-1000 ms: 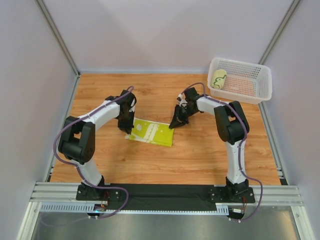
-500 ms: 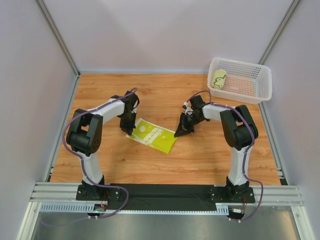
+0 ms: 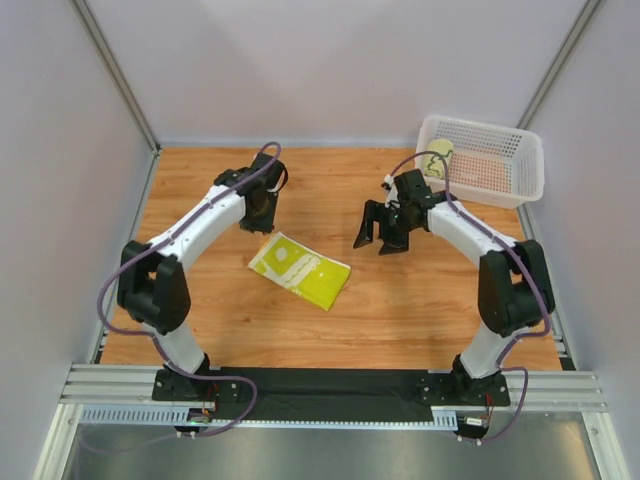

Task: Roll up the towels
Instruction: Fold the towel, then roll the towel

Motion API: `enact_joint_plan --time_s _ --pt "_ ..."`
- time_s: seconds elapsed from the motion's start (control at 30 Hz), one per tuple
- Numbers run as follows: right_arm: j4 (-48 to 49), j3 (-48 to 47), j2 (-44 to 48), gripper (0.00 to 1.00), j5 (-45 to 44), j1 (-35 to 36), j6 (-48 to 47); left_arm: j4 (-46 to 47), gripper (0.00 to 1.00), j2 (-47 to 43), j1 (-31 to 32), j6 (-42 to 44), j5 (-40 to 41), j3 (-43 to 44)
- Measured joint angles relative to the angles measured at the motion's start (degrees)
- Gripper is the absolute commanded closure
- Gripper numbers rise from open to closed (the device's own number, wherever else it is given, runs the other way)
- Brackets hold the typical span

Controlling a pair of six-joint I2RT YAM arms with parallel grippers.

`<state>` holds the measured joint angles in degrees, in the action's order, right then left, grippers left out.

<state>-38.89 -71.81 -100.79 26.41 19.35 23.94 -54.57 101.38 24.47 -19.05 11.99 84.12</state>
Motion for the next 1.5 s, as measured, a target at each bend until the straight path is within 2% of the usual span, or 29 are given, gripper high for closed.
enact_joint_plan --time_s 0.07,0.1,0.17,0.23,0.33,0.37,0.4,0.43,0.47,0.6,0.7,0.93,1.07,1.2,1.27,1.37,1.5 --pt "1.79 1.27 4.39 0.03 -2.67 0.00 0.31 1.84 0.56 -5.64 2.93 1.11 3.41 1.20" --pt "3.45 2.64 7.37 0.00 -4.28 0.00 0.50 3.32 0.53 -9.31 4.24 1.99 4.42 0.57" --pt "5.95 5.31 12.55 0.00 -7.02 0.00 0.87 8.04 0.50 -17.00 5.75 4.02 5.01 -3.04" --pt "8.15 7.30 16.04 0.00 -9.62 -0.04 1.95 11.47 0.35 -24.59 5.73 5.86 5.09 -7.52" --pt "10.64 9.64 18.25 0.00 -13.31 -0.07 4.20 15.76 0.33 -32.02 5.05 6.49 4.57 -13.11" --pt "11.65 10.47 18.49 0.00 -13.55 -0.11 4.79 17.27 0.33 -33.16 4.94 6.69 4.02 -14.69" --pt "12.50 11.15 18.51 0.00 -13.62 -0.22 5.18 18.12 0.29 -33.68 4.87 6.97 3.04 -15.91" --pt "13.25 11.72 18.49 0.00 -13.46 -0.42 5.62 18.38 0.12 -33.70 4.85 7.37 1.75 -16.76" --pt "13.53 11.98 18.45 0.00 -13.25 -0.61 6.19 17.92 0.01 -33.07 4.85 7.78 0.24 -16.96" --pt "13.84 11.67 18.58 0.00 -14.53 -1.14 7.93 16.96 0.01 -28.41 5.35 8.59 -7.85 -16.65" --pt "15.17 12.09 19.69 0.00 -16.13 -2.34 10.43 15.89 0.01 -25.20 9.29 9.44 -8.48 -16.65" --pt "13.97 12.09 19.82 0.00 -14.45 -12.61 14.80 13.25 0.10 -17.07 22.69 12.02 -5.97 -13.18" --pt "10.29 12.09 19.85 0.01 -15.06 -12.94 13.75 13.18 0.16 -12.50 27.19 13.27 -5.57 -11.10" --pt "7.43 12.57 20.35 0.01 -16.11 -12.52 12.66 12.72 0.33 -7.06 31.50 14.45 -5.60 -8.31" --pt "6.16 13.03 20.65 0.02 -16.68 -12.52 12.41 12.28 0.37 -3.89 33.88 14.78 -5.70 -6.84" --pt "4.79 13.88 20.79 0.02 -17.20 -12.52 12.00 11.21 0.63 1.22 37.70 14.97 -4.94 -4.15" --pt "3.02 14.69 20.81 0.02 -17.62 -12.52 11.10 9.70 0.63 5.42 40.50 14.53 -3.65 -2.75"
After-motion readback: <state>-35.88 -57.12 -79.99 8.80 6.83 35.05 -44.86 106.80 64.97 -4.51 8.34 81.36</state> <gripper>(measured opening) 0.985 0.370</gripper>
